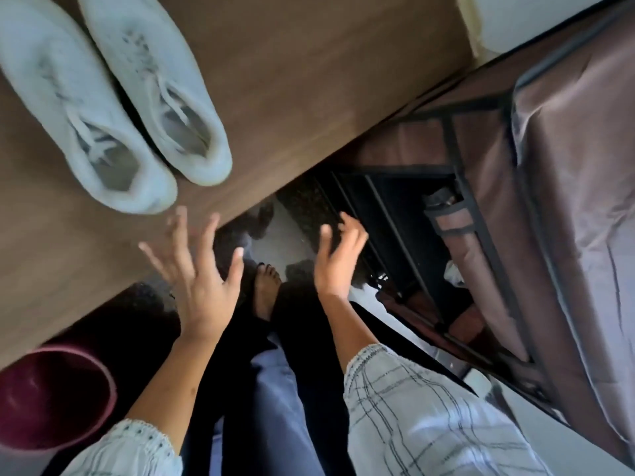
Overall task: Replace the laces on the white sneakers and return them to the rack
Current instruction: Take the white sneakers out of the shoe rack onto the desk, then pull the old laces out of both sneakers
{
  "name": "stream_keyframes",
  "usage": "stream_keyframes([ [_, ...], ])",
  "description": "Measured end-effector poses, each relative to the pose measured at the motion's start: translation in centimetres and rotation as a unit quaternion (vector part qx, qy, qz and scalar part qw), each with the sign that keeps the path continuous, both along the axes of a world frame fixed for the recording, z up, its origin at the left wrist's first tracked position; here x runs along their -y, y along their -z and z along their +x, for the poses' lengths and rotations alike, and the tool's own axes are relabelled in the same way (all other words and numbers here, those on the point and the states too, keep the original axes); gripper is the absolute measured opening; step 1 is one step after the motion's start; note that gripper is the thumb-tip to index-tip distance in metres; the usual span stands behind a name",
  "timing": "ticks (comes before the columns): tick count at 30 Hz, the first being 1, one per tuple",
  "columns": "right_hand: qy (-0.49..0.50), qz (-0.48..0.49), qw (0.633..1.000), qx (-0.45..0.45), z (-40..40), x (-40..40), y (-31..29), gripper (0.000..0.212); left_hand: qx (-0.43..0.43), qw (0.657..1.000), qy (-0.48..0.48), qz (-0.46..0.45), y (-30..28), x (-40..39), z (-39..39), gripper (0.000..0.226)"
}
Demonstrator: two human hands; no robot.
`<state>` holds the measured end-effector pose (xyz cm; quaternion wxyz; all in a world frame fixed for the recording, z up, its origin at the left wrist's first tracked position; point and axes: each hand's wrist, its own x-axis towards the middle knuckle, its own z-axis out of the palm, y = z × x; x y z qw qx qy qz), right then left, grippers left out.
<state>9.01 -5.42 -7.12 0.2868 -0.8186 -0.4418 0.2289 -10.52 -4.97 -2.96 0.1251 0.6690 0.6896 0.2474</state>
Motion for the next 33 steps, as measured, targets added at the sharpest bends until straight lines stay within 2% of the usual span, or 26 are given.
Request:
stream_keyframes([
  [3, 0.148, -0.041, 0.987, 0.034, 5.5, 4.1, 2.3, 0.045, 0.031, 0.997, 0.054, -0.041, 2.1, 1.9, 2.5, 0.051],
  [6, 0.248, -0.107, 0.959, 0.083, 11.8, 7.3, 4.8, 0.059, 0.094, 0.988, 0.076, -0.101, 4.5, 2.5, 4.7, 0.051],
  [10, 0.397, -0.277, 0.867, 0.115, 19.4, 9.8, 7.8, 0.086, 0.168, 0.965, 0.136, -0.146, 7.7, 2.9, 7.0, 0.046],
  [11, 0.407, -0.299, 0.858, 0.092, 20.8, 10.8, 8.2, 0.084, 0.180, 0.961, 0.147, -0.153, 8.1, 3.0, 7.3, 0.045],
  [12, 0.400, -0.301, 0.865, 0.038, 22.3, 12.1, 8.7, 0.077, 0.188, 0.957, 0.156, -0.157, 8.5, 3.1, 7.5, 0.044],
  [13, 0.390, -0.299, 0.870, -0.037, 23.5, 13.4, 8.7, 0.070, 0.194, 0.954, 0.163, -0.159, 8.9, 3.3, 7.8, 0.043],
  [15, 0.389, -0.281, 0.854, -0.203, 24.3, 14.8, 7.2, 0.060, 0.201, 0.951, 0.167, -0.168, 9.2, 3.6, 8.0, 0.042],
  [16, 0.390, -0.263, 0.845, -0.254, 24.4, 15.1, 6.4, 0.056, 0.205, 0.949, 0.165, -0.175, 9.4, 3.7, 8.0, 0.042],
  [18, 0.385, -0.213, 0.834, -0.332, 23.5, 14.6, 4.7, 0.055, 0.214, 0.945, 0.161, -0.185, 9.3, 4.1, 7.9, 0.041],
  [20, 0.401, -0.185, 0.817, -0.370, 23.4, 14.0, 3.9, 0.061, 0.221, 0.944, 0.163, -0.185, 9.3, 4.4, 7.9, 0.040],
  [22, 0.439, -0.164, 0.808, -0.357, 23.5, 14.2, 3.9, 0.060, 0.222, 0.943, 0.166, -0.186, 9.4, 4.7, 7.9, 0.037],
  [25, 0.426, -0.189, 0.820, -0.332, 22.7, 14.2, 3.9, 0.046, 0.224, 0.942, 0.164, -0.190, 9.2, 4.8, 8.0, 0.034],
  [27, 0.428, -0.186, 0.846, -0.258, 21.8, 13.2, 3.6, 0.026, 0.229, 0.940, 0.160, -0.194, 8.7, 5.0, 8.3, 0.031],
  [29, 0.436, -0.155, 0.866, -0.190, 20.5, 12.1, 3.9, 0.015, 0.237, 0.937, 0.164, -0.195, 7.9, 5.0, 8.6, 0.030],
  [31, 0.412, -0.101, 0.904, -0.059, 18.6, 11.6, 4.6, 0.011, 0.246, 0.934, 0.167, -0.200, 6.7, 4.8, 8.9, 0.029],
  [33, 0.369, -0.075, 0.926, 0.008, 15.0, 11.0, 4.0, 0.012, 0.254, 0.929, 0.164, -0.212, 5.3, 4.5, 8.9, 0.027],
])
